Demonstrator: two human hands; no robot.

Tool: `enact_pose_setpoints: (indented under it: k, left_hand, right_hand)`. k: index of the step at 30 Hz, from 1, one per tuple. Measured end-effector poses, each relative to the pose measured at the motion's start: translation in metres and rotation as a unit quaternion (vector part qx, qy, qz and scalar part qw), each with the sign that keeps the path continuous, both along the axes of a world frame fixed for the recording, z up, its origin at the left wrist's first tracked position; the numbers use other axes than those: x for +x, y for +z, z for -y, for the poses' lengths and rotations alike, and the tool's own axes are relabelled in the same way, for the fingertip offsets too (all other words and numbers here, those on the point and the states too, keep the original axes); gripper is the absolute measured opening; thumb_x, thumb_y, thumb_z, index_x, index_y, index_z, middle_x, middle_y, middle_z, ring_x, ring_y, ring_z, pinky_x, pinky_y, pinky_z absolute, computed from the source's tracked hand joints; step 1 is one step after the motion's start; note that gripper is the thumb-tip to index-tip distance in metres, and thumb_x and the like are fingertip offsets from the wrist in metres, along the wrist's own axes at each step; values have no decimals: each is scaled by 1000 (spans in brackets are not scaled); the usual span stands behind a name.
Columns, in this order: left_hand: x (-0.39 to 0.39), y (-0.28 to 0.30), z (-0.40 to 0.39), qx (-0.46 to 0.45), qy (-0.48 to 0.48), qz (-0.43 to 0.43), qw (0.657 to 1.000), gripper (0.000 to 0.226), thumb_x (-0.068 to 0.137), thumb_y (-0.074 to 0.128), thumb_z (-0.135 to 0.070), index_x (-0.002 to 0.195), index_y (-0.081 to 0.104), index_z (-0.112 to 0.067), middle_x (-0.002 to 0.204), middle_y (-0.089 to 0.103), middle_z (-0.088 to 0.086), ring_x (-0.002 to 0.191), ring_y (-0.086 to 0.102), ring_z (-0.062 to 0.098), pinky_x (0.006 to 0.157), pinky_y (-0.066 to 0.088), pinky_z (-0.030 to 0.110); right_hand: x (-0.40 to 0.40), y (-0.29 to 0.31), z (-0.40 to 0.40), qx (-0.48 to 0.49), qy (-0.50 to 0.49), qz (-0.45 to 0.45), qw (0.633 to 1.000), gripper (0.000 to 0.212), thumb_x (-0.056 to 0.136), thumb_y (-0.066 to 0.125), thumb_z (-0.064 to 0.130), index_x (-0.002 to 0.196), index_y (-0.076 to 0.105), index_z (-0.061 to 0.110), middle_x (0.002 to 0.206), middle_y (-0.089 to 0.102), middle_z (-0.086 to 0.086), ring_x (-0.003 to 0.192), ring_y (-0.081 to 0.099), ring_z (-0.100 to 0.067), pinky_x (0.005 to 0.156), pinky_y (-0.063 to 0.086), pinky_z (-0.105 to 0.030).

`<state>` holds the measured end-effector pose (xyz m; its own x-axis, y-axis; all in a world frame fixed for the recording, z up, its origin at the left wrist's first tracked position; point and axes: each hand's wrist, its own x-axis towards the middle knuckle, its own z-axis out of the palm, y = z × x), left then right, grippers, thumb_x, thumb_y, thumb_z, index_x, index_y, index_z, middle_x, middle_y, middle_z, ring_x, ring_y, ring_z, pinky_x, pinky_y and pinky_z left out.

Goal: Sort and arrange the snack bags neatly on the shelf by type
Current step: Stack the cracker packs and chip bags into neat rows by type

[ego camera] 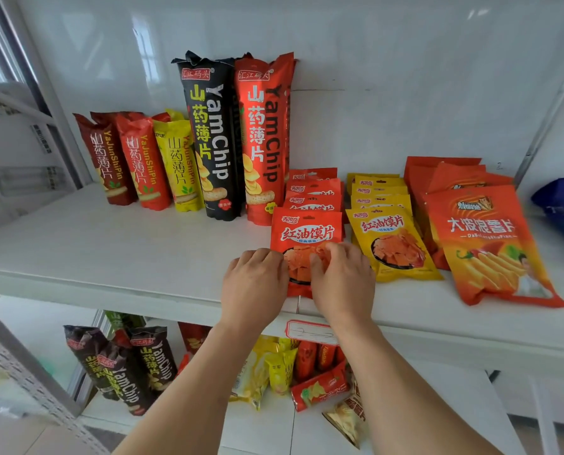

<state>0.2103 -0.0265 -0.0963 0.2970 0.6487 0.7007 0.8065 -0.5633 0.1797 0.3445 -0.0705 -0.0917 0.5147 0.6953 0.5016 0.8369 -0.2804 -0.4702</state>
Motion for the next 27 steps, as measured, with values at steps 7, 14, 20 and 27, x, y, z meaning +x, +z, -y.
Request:
enact_pose_setpoints:
  k: [7, 14, 20, 27]
  left_hand:
    - [-1, 11, 11, 43, 7, -51, 998, 25, 92, 53, -27, 80, 72, -15, 79, 72, 0, 74, 68, 26, 66, 53, 37]
    - [10, 24, 19, 65, 4, -47, 997, 20, 93, 57, -24, 82, 71, -14, 80, 72, 2, 75, 68, 27, 67, 53, 38]
    - [-8, 34, 8, 90, 19, -66, 994, 19, 90, 58, -21, 80, 72, -13, 77, 71, 2, 73, 67, 28, 66, 52, 37]
    - [-72, 44, -20, 77, 60, -63, 993, 16, 92, 61, -20, 85, 73, -12, 83, 72, 4, 78, 68, 30, 70, 54, 40]
  right_hand:
    - [15, 13, 10, -26, 38, 60, 997, 25, 100, 48, 33, 114, 64, 21, 118, 61, 1, 108, 55, -25, 91, 42, -39]
    - [32, 29, 21, -42, 68, 127, 989, 26, 100, 48, 30, 116, 64, 18, 116, 62, -2, 106, 55, -27, 92, 42, -41]
    - [15, 44, 13, -32, 90, 162, 982, 26, 101, 46, 28, 115, 64, 17, 112, 63, -2, 103, 56, -27, 86, 41, -40]
    - [-48, 65, -20, 23, 164, 146, 975, 27, 101, 46, 27, 119, 63, 17, 116, 65, -2, 106, 56, -25, 85, 46, -38]
